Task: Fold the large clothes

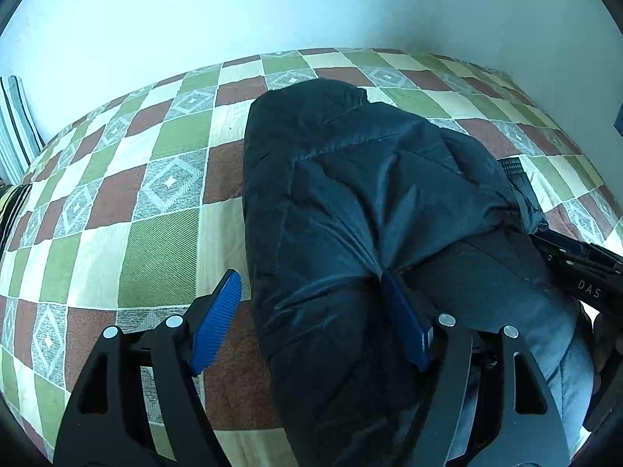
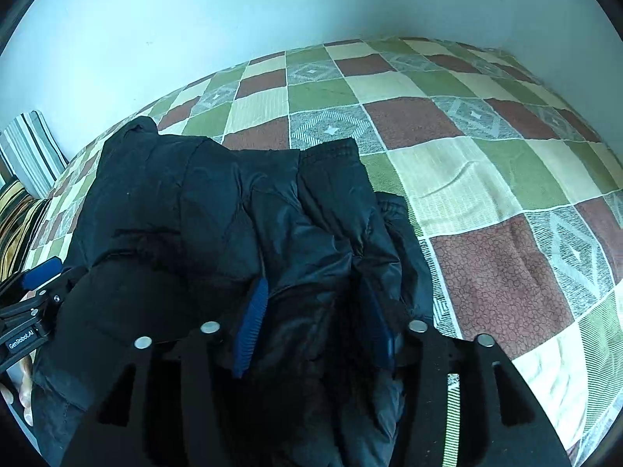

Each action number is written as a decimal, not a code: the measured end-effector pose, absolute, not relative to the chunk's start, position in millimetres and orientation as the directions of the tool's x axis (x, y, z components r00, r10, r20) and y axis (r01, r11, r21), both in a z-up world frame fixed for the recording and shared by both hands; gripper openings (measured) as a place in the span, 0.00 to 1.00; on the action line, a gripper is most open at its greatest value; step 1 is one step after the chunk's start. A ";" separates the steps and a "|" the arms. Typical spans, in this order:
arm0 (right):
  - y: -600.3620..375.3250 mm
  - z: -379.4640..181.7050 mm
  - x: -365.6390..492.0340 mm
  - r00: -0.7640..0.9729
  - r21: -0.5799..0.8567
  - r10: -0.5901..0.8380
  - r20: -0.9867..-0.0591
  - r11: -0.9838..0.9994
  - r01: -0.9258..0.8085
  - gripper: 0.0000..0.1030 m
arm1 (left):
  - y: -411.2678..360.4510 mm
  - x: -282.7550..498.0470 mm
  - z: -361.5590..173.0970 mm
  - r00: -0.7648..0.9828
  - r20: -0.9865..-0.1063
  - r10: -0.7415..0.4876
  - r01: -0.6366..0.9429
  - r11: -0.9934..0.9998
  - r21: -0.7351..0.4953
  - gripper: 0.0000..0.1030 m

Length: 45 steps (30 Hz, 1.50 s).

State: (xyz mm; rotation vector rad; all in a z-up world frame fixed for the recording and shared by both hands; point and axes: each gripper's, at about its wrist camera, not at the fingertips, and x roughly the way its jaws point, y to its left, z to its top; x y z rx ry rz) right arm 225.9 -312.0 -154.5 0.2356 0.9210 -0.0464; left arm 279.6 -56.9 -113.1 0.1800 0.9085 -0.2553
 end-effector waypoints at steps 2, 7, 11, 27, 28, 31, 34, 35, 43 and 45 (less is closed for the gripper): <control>-312.8 -151.7 222.9 0.612 0.178 0.056 -0.789 0.974 0.140 0.57 | -56.0 276.4 -110.2 0.591 -0.793 -0.144 0.291 0.956 0.044 0.75; -316.0 -145.2 216.0 0.621 0.191 0.065 -0.781 0.972 0.138 0.65 | -48.6 270.3 -101.6 0.587 -0.792 -0.169 0.282 0.959 0.005 0.78; -317.9 -138.0 208.9 0.629 0.203 0.077 -0.774 0.970 0.131 0.68 | -42.2 263.5 -93.5 0.595 -0.782 -0.186 0.281 0.960 -0.015 0.79; -328.8 -98.5 132.1 0.691 0.265 0.094 -0.717 0.953 0.145 0.72 | 9.6 192.4 -71.1 0.658 -0.727 -0.197 0.202 0.976 -0.081 0.84; -326.8 -95.8 126.0 0.695 0.262 0.089 -0.713 0.954 0.147 0.72 | 10.5 186.6 -70.3 0.663 -0.723 -0.194 0.201 0.977 -0.077 0.84; -319.5 -87.9 107.5 0.710 0.258 0.078 -0.700 0.954 0.151 0.72 | 10.2 160.6 -67.2 0.680 -0.710 -0.183 0.191 0.979 -0.070 0.84; -309.9 -81.5 88.9 0.722 0.246 0.064 -0.689 0.958 0.150 0.72 | 7.8 142.2 -65.9 0.687 -0.706 -0.174 0.178 0.982 -0.069 0.87; -306.9 -80.7 84.5 0.723 0.235 0.056 -0.688 0.961 0.149 0.72 | 6.6 134.9 -66.1 0.689 -0.704 -0.171 0.172 0.983 -0.070 0.89; -277.3 -73.9 48.5 0.739 0.163 0.010 -0.674 0.977 0.135 0.77 | -9.1 91.0 -52.0 0.724 -0.669 -0.170 0.188 0.981 -0.046 0.90; -270.2 -70.6 40.9 0.744 0.139 0.000 -0.668 0.982 0.125 0.78 | -13.0 80.9 -45.8 0.740 -0.653 -0.164 0.192 0.981 -0.029 0.90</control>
